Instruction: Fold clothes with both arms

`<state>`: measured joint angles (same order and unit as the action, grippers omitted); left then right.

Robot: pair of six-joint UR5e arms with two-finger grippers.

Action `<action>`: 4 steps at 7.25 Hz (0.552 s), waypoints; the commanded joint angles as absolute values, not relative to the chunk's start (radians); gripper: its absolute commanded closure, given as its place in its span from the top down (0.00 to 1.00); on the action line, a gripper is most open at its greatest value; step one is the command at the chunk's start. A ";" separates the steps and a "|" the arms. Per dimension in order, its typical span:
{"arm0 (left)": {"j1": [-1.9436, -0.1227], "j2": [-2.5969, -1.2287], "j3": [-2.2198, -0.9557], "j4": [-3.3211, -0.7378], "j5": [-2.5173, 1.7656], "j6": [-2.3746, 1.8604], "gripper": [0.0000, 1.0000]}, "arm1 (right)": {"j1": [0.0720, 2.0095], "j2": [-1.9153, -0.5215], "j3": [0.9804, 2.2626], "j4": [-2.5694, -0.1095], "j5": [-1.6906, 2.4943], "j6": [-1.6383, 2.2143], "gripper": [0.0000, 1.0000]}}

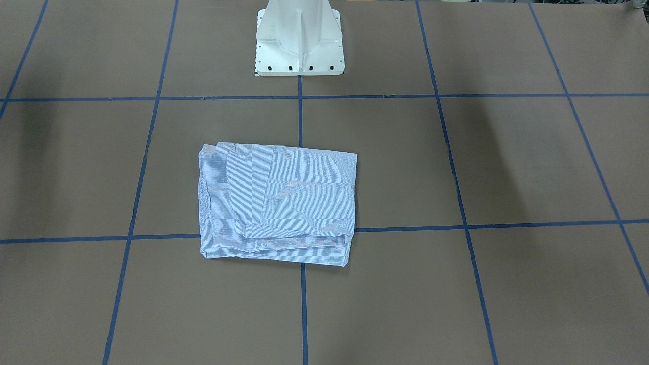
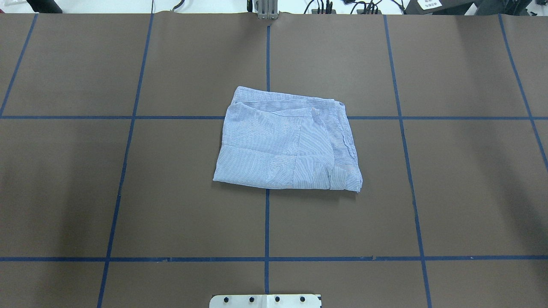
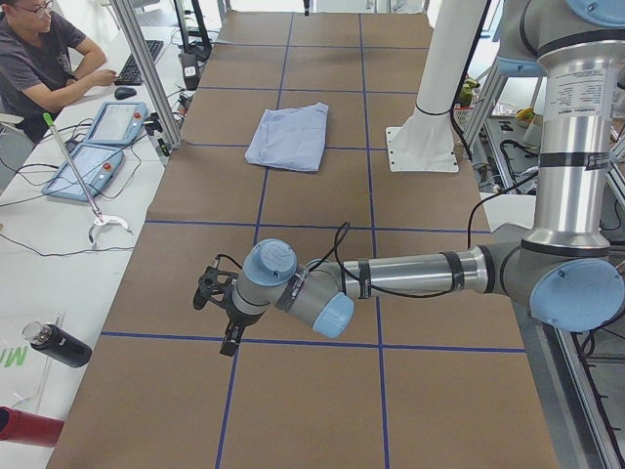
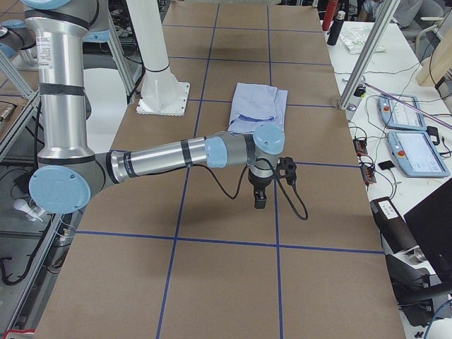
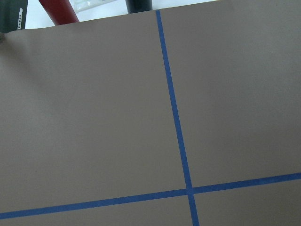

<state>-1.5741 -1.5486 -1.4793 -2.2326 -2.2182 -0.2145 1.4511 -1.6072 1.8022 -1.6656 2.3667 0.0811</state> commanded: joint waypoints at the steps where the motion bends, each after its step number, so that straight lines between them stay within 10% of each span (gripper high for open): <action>1: -1.574 -1.545 -1.520 -2.224 -2.174 -0.209 1.00 | 1.462 -1.638 1.784 -1.664 2.333 0.083 1.00; 4: -1.536 -1.568 -1.692 -1.687 -2.166 0.036 1.00 | 1.466 -1.638 1.763 -1.667 2.261 0.095 1.00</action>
